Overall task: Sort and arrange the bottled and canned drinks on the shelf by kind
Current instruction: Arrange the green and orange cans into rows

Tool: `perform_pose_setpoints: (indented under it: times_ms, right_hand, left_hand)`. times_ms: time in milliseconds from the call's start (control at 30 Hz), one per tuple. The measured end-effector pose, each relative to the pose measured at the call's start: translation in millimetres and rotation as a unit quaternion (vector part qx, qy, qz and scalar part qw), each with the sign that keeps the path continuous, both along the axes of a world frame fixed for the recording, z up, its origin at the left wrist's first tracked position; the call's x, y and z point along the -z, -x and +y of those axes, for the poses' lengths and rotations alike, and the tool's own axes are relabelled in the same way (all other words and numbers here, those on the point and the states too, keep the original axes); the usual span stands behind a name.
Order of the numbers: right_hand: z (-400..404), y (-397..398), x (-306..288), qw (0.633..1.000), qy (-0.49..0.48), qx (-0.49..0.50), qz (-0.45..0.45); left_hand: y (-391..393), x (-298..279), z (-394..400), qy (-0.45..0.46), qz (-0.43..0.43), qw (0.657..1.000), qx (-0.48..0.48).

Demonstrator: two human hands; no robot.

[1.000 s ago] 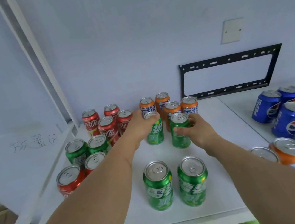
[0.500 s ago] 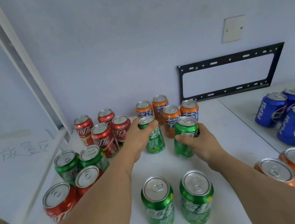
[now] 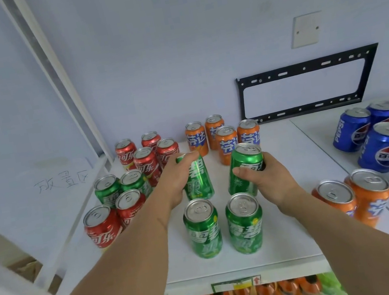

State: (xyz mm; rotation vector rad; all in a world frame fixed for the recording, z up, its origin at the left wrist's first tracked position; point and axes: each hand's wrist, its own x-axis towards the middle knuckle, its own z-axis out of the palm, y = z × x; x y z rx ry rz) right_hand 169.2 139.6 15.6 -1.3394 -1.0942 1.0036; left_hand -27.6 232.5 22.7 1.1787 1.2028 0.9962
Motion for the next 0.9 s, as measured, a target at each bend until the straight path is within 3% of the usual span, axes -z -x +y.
perform_pose_setpoints:
  times_ms: [400, 900]
  right_hand:
    - [-3.7, 1.6, -2.4, 1.0, 0.003, 0.009, -0.004]
    - [5.7, 13.6, 10.2, 0.999, 0.047, -0.014, 0.006]
  left_hand:
    - [16.3, 16.7, -7.3, -0.008, 0.046, 0.998, 0.049]
    - [21.2, 21.2, -27.3, 0.009, 0.028, 0.995, 0.093]
